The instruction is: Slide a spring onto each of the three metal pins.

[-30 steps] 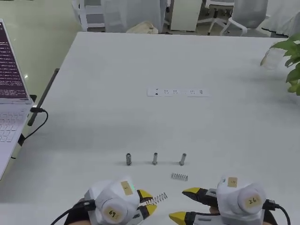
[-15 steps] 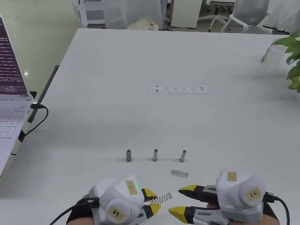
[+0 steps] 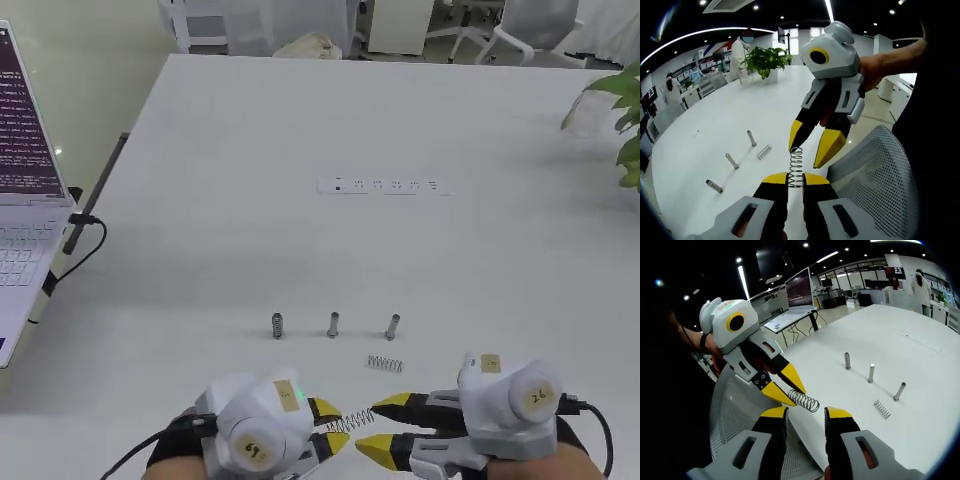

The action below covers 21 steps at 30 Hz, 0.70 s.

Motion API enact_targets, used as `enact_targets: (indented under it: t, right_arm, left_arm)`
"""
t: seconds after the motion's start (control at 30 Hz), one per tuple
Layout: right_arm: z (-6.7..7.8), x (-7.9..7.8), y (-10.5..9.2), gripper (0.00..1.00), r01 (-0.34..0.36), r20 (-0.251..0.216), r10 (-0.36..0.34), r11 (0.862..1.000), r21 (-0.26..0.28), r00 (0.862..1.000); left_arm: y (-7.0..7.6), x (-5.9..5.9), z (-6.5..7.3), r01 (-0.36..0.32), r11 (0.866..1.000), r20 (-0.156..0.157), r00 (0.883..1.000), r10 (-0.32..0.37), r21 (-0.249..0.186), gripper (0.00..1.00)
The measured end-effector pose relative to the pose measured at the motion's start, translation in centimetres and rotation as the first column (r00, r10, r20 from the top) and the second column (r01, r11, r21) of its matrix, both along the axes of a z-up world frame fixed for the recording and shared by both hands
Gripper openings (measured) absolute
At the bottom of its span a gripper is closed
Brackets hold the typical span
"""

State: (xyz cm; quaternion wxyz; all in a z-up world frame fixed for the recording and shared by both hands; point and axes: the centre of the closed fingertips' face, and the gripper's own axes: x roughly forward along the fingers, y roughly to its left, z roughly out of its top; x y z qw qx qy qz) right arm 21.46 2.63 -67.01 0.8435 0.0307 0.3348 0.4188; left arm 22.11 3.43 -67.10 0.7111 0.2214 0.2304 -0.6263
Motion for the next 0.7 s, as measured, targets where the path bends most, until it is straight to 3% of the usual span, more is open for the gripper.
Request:
enact_targets:
  t: [0.23, 0.7]
  right_arm:
    - [0.5, 0.1, 0.2, 0.20, 0.011, 0.001, -0.011, 0.999, 0.030, 1.000]
    - [1.1, 0.5, 0.1, 0.15, 0.022, 0.010, -0.022, 0.999, 0.040, 1.000]
  left_arm:
    - [0.1, -0.1, -0.1, 0.015, 1.000, 0.010, 1.000, -0.016, 0.010, 0.03]
    - [0.2, 0.1, -0.2, 0.025, 0.999, 0.026, 0.999, -0.026, 0.028, 0.03]
